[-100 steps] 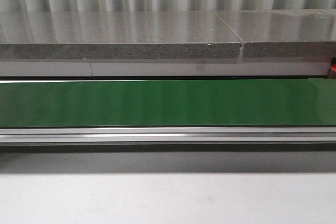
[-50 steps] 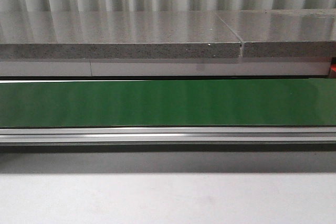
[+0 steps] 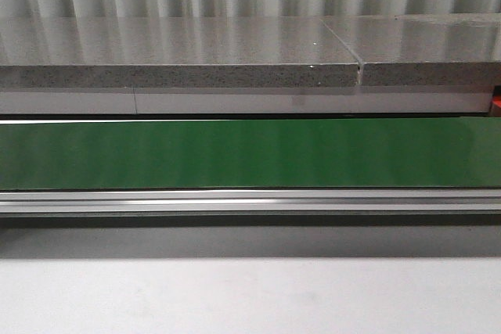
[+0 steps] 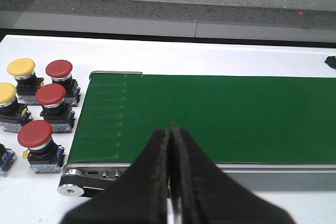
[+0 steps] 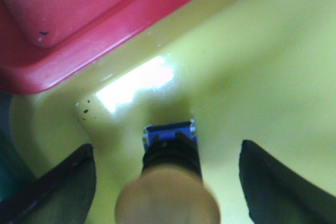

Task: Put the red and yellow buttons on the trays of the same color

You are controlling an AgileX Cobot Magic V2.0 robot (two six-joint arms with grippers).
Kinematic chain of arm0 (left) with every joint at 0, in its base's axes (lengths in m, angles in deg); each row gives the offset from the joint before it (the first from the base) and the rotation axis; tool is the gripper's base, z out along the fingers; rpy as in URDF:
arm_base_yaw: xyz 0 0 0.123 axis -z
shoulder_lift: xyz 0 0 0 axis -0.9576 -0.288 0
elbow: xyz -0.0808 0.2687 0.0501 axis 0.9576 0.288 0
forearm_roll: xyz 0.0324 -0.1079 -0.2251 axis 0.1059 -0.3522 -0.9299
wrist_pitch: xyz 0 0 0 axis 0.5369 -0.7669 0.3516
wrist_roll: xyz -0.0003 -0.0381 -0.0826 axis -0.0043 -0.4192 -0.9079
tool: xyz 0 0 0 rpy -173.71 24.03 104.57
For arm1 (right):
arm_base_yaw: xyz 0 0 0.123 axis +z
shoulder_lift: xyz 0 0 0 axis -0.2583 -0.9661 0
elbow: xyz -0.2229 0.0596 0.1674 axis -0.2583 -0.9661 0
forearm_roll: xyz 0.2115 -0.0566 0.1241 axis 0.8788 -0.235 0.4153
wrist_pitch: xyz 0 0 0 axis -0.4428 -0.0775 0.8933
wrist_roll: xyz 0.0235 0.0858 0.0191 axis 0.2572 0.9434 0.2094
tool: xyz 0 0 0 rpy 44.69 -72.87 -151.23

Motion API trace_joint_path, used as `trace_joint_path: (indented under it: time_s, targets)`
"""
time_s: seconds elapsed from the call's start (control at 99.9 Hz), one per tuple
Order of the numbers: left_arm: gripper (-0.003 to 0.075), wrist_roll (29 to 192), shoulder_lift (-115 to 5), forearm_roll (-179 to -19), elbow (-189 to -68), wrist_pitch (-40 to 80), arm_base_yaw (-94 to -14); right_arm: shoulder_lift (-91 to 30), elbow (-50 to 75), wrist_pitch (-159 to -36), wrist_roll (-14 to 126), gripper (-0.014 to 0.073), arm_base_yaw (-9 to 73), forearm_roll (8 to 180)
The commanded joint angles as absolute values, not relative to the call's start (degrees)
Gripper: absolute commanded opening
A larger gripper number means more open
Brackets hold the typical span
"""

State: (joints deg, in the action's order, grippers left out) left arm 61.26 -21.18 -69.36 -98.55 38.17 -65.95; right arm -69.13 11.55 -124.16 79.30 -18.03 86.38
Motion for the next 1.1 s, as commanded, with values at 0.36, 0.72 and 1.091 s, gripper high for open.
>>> trace_joint_path:
  time_s: [0.36,0.72,1.091]
  targets:
    - [-0.0020,61.2,-21.4,-69.3,-100.1,33.7,-65.5,-47.3,13.0,-124.8,79.8,0.0571,-15.9,86.4]
    - [-0.0020,61.2,-21.4,-69.3,-100.1,33.7,-65.5,-36.8,12.8,-127.6,75.4,0.0571,6.5,86.4]
    - [-0.0020,61.2,-21.4,-69.3,-100.1,33.7,-65.5,-25.5,3.0,-127.5,73.5,0.0430,15.6,86.4]
